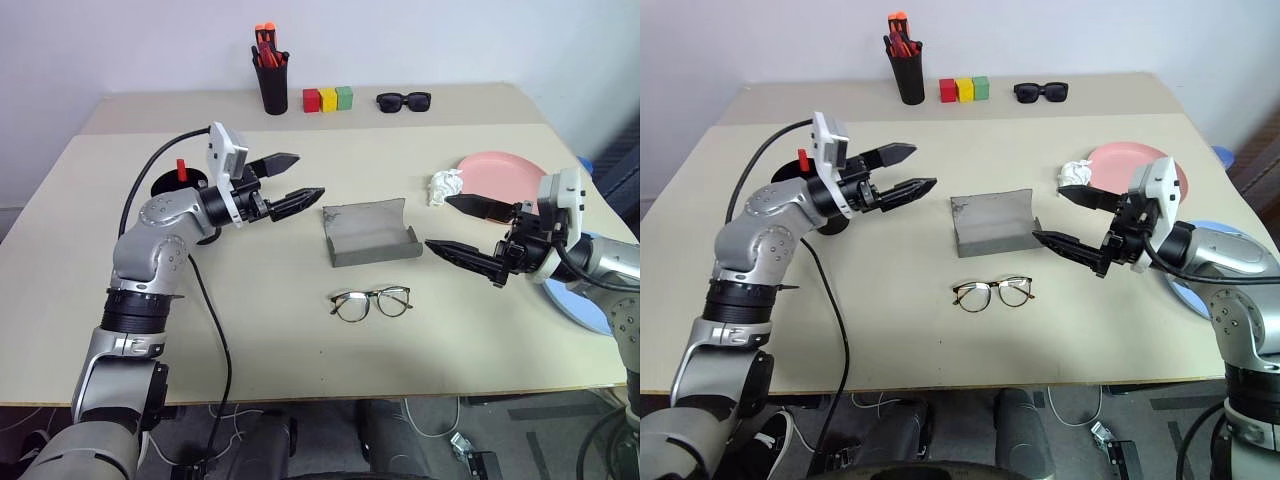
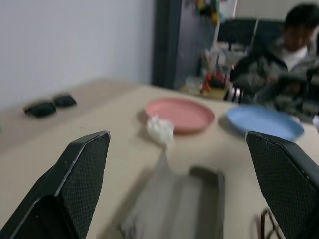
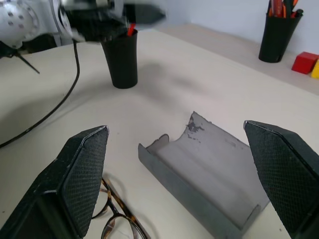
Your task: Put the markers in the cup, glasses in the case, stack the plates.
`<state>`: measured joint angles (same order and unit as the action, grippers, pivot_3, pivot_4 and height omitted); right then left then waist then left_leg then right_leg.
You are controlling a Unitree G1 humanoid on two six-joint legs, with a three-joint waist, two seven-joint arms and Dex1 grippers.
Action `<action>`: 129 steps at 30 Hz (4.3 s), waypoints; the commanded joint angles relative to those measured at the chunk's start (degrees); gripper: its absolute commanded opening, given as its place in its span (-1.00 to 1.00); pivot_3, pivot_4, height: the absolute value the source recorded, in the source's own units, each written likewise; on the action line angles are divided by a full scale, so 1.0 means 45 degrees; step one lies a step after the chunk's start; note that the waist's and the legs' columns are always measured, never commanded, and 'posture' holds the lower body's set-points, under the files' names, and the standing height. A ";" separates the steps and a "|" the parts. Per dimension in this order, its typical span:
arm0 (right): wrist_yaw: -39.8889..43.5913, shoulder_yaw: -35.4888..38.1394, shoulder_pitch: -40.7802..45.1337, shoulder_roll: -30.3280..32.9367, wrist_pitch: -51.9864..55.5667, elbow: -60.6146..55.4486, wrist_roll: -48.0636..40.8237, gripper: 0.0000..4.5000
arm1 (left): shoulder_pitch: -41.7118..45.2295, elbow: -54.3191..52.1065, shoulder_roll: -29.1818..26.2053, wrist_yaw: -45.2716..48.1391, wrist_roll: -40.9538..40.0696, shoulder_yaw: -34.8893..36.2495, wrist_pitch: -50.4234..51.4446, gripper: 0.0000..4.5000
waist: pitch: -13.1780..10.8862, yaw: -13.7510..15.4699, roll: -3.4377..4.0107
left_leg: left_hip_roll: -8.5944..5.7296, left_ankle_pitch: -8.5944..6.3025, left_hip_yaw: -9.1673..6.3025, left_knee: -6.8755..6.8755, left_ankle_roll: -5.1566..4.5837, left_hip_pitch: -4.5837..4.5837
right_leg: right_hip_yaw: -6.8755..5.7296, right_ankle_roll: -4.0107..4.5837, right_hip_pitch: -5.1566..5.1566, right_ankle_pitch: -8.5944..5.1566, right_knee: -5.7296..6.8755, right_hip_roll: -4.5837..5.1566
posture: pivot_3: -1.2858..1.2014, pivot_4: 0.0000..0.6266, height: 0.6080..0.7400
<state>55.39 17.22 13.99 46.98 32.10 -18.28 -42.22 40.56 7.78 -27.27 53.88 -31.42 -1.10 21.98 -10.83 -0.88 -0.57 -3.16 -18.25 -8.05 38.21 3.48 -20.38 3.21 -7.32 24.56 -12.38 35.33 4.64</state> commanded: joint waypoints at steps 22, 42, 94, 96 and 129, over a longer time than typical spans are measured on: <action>0.0378 -0.3389 0.2751 -0.0274 -0.2256 0.2521 0.4117 0.98 | -0.3382 -0.3893 -0.2574 0.1135 -0.2436 0.2324 0.3505 0.99 | -0.0006 0.0029 -0.0003 | 0.0001 0.0000 -0.0004 -0.0003 0.0000 -0.0003 | 0.0001 0.0001 0.0007 -0.0001 -0.0005 0.0005 | 0.03 -0.52 1.00; 0.0011 0.0277 0.1399 -0.0563 -0.0270 -0.0073 0.0214 0.98 | -0.0168 -0.0052 0.0505 0.1969 0.2553 -0.3434 0.0626 0.99 | -0.0006 0.0079 -0.0001 | -0.0004 -0.0006 0.0003 -0.0016 -0.0009 -0.0011 | 0.0002 0.0004 0.0007 0.0004 -0.0030 0.0006 | 0.03 -0.52 1.00; -0.0109 0.0993 -0.1725 0.0557 -0.0585 -0.1144 0.0526 0.98 | -0.0634 0.0480 -0.2764 0.6361 0.4879 -0.3213 -0.1442 -0.97 | -0.0006 0.0029 -0.0001 | 0.0000 -0.0006 0.0003 0.0005 -0.0012 0.0004 | 0.0002 -0.0005 -0.0010 0.0005 -0.0004 0.0002 | 0.03 -0.52 1.00; -0.0134 0.0957 -0.1658 0.0557 -0.0548 -0.1142 0.0520 0.98 | -0.0763 0.0506 -0.2705 0.6074 0.5021 -0.3216 -0.1565 -0.97 | -0.0006 0.0033 -0.0002 | -0.0001 -0.0006 0.0004 0.0006 -0.0011 0.0002 | 0.0003 -0.0005 -0.0010 0.0006 -0.0005 0.0002 | 0.03 -0.52 1.00; -0.0204 -0.1648 -0.0989 0.0540 -0.0609 -0.2305 0.1607 0.98 | -0.0413 0.0011 -0.1793 0.4985 0.3261 -0.1683 -0.0189 0.97 | -0.0006 0.0013 -0.0001 | 0.0000 -0.0006 0.0003 0.0006 -0.0012 0.0003 | 0.0002 -0.0005 -0.0005 0.0006 0.0001 0.0002 | 0.03 -0.52 1.00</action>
<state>54.94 12.26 8.93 49.10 30.05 -25.55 -36.67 37.75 10.96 -34.34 75.87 -13.46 -11.74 19.05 -10.85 -0.82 -0.58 -3.16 -18.28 -8.03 38.24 3.42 -20.37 3.21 -7.34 24.54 -12.35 35.33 4.65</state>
